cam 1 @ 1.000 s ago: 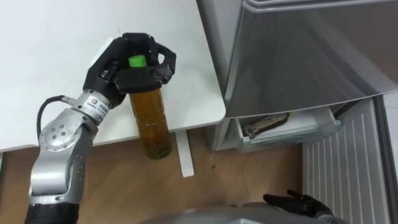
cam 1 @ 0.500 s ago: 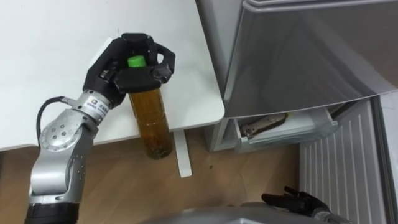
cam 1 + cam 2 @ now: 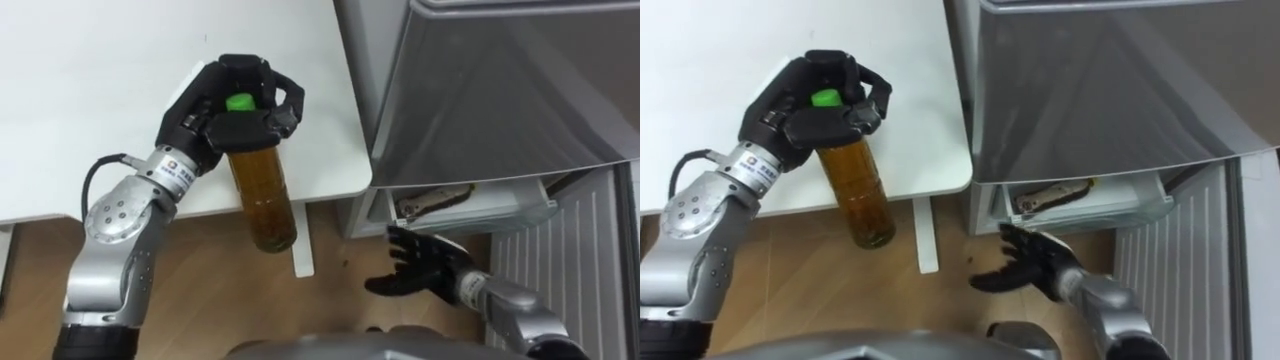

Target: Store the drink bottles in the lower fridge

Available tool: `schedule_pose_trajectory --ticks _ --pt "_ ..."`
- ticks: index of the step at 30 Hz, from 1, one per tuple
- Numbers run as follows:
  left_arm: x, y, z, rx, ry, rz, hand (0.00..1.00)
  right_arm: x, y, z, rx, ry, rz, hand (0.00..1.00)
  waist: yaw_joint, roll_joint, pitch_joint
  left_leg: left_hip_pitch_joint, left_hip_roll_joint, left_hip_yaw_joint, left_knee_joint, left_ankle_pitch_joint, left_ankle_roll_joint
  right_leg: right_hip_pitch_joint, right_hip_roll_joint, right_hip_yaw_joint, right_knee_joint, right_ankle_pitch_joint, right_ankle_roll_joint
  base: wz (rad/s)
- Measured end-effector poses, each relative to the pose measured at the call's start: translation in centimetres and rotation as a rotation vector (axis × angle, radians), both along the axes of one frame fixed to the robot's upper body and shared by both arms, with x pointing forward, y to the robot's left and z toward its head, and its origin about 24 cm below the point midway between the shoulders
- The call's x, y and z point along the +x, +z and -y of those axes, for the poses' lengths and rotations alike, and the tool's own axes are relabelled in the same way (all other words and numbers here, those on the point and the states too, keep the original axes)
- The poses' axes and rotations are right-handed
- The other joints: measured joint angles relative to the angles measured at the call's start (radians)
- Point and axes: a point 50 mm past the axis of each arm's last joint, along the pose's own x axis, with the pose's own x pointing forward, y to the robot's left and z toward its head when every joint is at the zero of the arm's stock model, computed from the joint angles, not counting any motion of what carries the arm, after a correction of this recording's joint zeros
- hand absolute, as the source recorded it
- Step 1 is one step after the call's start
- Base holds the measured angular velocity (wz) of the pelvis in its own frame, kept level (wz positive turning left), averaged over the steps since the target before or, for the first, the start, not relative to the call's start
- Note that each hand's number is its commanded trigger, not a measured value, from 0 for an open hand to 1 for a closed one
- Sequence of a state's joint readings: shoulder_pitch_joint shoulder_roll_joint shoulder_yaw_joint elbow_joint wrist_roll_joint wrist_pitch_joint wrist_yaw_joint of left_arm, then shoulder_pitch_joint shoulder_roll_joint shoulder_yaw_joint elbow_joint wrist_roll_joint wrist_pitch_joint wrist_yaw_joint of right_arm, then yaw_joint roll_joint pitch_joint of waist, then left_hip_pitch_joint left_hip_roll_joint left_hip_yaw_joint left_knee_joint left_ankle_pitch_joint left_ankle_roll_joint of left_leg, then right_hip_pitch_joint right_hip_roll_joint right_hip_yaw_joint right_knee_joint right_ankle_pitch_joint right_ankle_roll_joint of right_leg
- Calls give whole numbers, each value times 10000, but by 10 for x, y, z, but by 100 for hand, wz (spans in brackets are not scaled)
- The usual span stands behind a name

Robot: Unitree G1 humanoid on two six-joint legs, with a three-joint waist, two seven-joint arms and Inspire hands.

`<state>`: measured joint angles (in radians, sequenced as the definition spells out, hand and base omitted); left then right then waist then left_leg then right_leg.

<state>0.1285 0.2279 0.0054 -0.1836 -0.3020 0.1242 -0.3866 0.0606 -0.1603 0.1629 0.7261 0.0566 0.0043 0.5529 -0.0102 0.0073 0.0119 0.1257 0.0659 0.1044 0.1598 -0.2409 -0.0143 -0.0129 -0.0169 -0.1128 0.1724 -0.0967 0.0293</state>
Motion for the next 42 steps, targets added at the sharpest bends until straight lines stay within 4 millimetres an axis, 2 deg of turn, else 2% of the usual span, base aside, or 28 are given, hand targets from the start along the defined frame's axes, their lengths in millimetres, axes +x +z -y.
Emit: schedule_pose_trajectory --ticks 5,8,11,22,30,37,42 --pt "-1 -1 3 -23 -309 -49 100 8 14 -12 791 1302 419 0 51 -1 11 61 -3 -8 7 0 0 65 -8 7 3 4 -7 0" --pt "-1 -3 3 -24 -356 -124 100 11 21 -16 1122 1707 704 0 91 12 76 52 6 -15 -19 -14 -17 64 1 1 3 11 -17 0" --pt "-1 -4 4 -31 -453 -164 100 10 26 -19 1404 2021 912 0 182 11 77 42 13 -17 -77 -15 -21 29 11 -2 9 12 -19 0" --pt "-1 -5 7 -144 -530 -176 100 9 33 -30 2159 3093 981 0 463 7 71 39 17 -5 -65 -13 -20 10 8 -12 5 12 -19 0" --pt "-2 -6 14 -275 -598 -200 100 5 35 -42 2836 3846 632 0 453 5 65 -34 11 -8 -18 -14 -20 -86 -20 -32 144 6 -17 0" --pt "-3 -8 23 -347 -894 -257 100 3 34 -46 3289 3834 331 0 447 -69 5 -200 0 -10 76 -14 -20 -238 -40 -16 198 11 -29 0" --pt "-4 -10 29 -289 -1245 -353 100 0 33 -49 3256 4006 123 0 440 -93 -9 -174 -15 -10 90 -13 -19 -254 -64 -20 308 6 -21 0"
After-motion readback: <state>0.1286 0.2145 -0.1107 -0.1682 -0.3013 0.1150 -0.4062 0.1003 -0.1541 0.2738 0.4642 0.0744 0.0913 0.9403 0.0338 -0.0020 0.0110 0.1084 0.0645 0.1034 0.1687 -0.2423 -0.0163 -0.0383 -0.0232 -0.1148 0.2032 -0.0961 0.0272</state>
